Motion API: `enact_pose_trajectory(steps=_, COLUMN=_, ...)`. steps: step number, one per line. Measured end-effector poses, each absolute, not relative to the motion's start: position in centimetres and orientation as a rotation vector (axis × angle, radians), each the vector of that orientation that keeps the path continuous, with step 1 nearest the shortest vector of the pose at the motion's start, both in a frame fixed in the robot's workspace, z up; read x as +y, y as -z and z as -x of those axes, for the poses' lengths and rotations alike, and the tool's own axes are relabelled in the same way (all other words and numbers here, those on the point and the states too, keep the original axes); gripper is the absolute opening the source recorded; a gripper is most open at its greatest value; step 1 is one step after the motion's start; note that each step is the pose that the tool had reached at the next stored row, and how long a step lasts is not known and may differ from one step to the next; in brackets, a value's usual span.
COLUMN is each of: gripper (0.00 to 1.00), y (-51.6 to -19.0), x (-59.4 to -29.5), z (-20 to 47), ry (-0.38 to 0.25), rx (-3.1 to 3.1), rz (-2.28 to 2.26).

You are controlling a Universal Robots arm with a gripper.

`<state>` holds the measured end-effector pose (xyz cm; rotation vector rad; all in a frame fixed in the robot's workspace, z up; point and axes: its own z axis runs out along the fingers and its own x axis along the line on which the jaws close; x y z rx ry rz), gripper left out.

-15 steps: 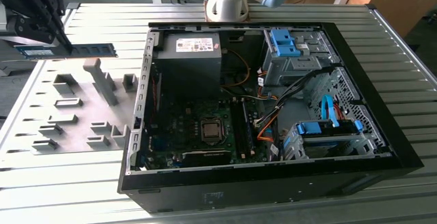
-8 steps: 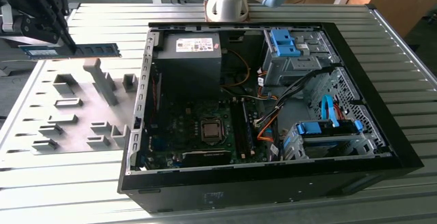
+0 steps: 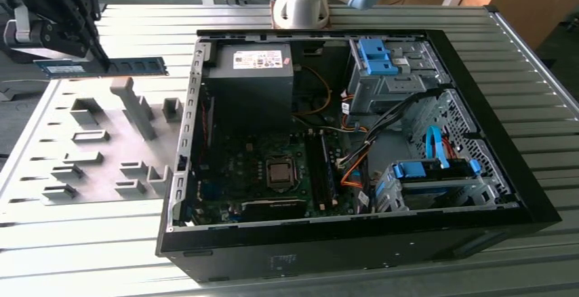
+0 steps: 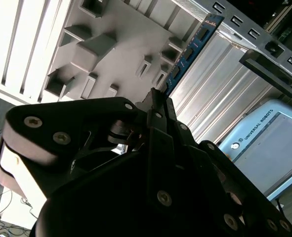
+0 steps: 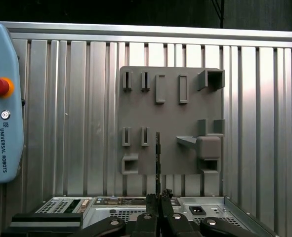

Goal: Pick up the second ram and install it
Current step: 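Pick up the second ram and move it above second insertion slot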

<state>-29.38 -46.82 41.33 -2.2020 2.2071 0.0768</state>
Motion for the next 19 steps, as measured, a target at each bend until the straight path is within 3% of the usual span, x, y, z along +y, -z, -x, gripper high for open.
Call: enact_pose_trajectory(steps=19, gripper=0.14, y=-41.3, x=-46.8, z=26.8, ry=-0.077, rx=2.207, rz=2.202)
